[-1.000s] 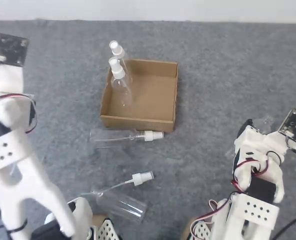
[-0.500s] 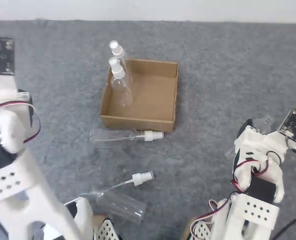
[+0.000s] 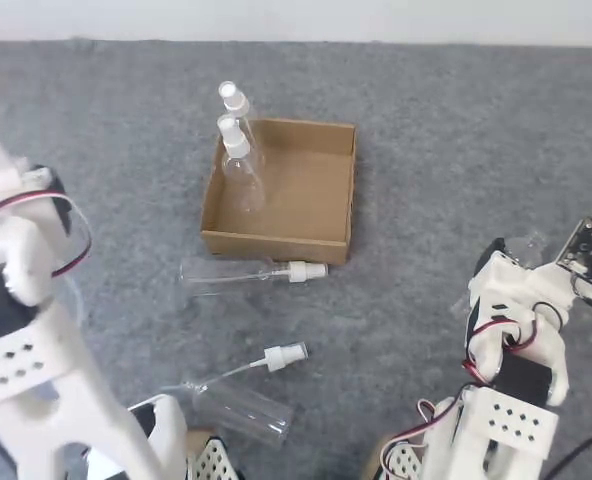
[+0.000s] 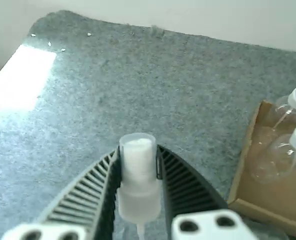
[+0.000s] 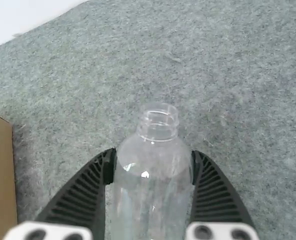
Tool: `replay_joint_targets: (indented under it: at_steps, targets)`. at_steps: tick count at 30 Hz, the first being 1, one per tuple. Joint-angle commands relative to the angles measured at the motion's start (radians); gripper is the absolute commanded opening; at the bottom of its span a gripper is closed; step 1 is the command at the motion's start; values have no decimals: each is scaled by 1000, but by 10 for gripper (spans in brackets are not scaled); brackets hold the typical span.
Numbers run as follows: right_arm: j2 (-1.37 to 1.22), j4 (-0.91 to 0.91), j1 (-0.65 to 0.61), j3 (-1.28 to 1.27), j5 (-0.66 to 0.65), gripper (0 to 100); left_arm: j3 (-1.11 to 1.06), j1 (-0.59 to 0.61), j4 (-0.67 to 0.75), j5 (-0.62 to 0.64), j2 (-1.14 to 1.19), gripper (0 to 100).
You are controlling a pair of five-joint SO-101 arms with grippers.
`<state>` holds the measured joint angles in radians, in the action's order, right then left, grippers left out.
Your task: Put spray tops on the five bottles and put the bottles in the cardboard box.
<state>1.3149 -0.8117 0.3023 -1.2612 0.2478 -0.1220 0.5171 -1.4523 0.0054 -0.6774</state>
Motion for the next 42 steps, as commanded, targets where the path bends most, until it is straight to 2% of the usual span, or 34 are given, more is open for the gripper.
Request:
replay_joint_targets:
  at_steps: [1,6,12,17,21,26,29,42]
  targets:
    - [24,13,-4,20,-14,17,44,-63,26,147,-37,11]
    - [24,13,-4,18,-14,17,44,-143,26,307,-37,11]
    - [24,13,-4,18,-15,17,42,-207,5,422,-37,11]
    - [24,13,-7,18,-17,17,4,-290,0,439,-130,11]
    - [24,13,-8,17,-17,17,-104,-350,74,440,-255,11]
    - [24,13,-10,17,-17,17,-305,-361,199,442,-371,11]
    - [24,15,-10,20,-15,17,-407,-361,249,493,-445,11]
    - [25,22,-12,28,-14,18,-659,-359,420,526,-767,11]
